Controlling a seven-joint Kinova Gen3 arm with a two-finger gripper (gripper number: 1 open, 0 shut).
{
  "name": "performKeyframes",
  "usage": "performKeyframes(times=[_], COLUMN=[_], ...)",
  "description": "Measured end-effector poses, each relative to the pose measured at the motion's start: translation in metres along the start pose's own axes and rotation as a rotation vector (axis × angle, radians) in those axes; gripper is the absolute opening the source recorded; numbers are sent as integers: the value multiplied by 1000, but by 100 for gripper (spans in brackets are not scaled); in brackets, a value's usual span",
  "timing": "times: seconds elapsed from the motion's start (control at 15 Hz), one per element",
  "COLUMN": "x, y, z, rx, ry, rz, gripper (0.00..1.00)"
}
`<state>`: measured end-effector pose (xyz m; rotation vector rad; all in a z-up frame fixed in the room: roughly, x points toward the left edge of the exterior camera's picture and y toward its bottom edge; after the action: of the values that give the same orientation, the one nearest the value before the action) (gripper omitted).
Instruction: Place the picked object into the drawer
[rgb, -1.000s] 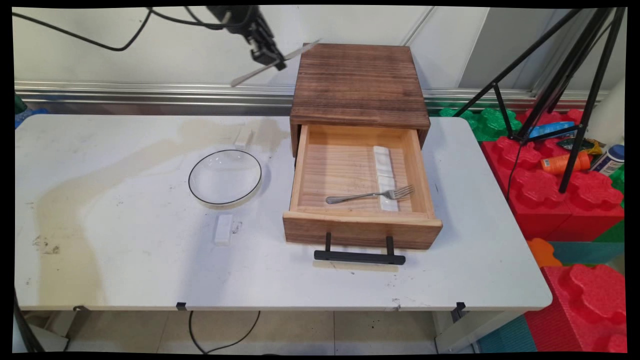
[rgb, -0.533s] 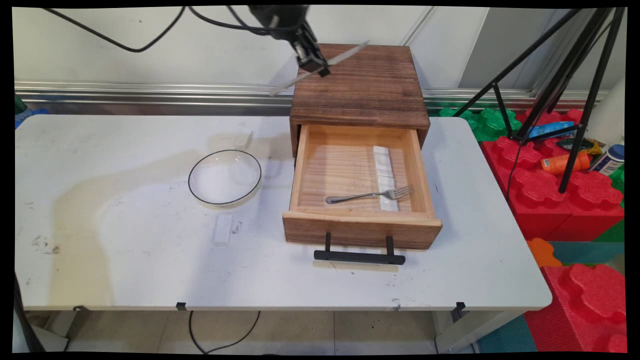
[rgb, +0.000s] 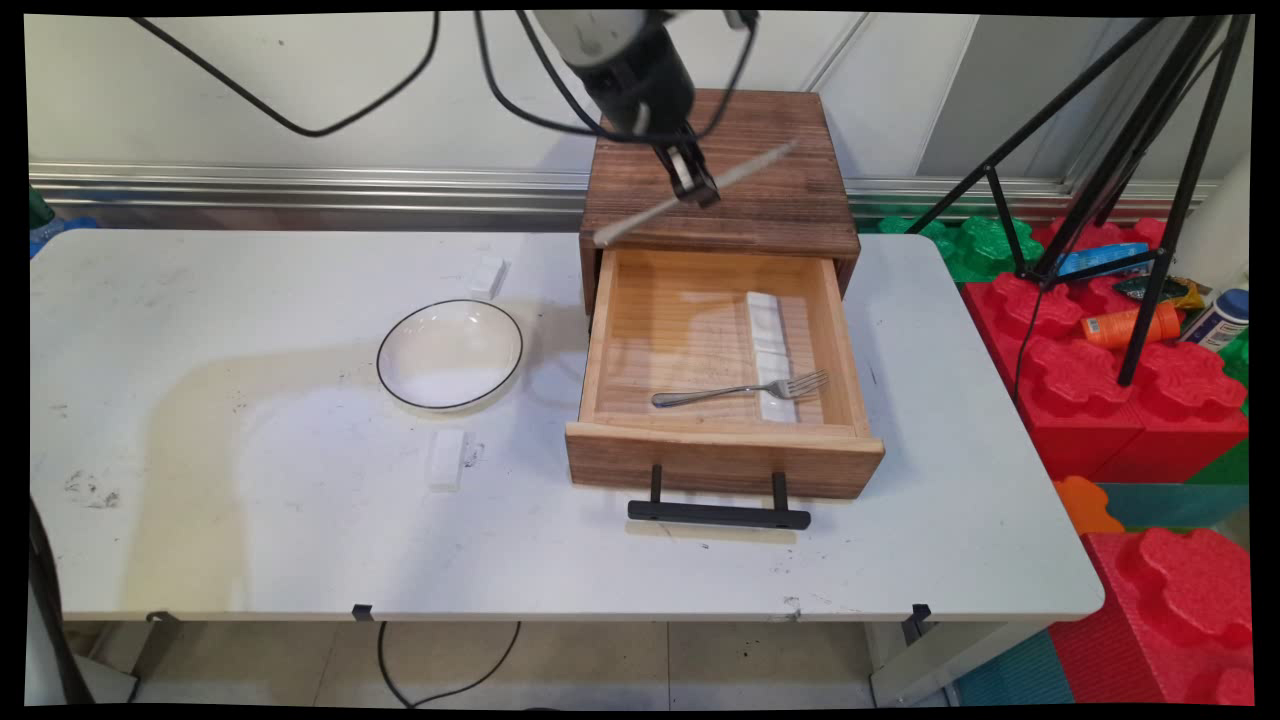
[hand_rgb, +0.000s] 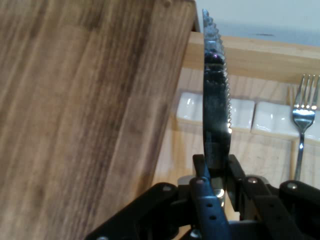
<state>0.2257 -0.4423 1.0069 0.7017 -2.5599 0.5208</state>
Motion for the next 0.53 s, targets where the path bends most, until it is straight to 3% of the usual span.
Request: performKeyframes(times=[0.53], x=[15], y=[24], z=[66], rx=[-37], ry=[-63], rz=[32], gripper=[0])
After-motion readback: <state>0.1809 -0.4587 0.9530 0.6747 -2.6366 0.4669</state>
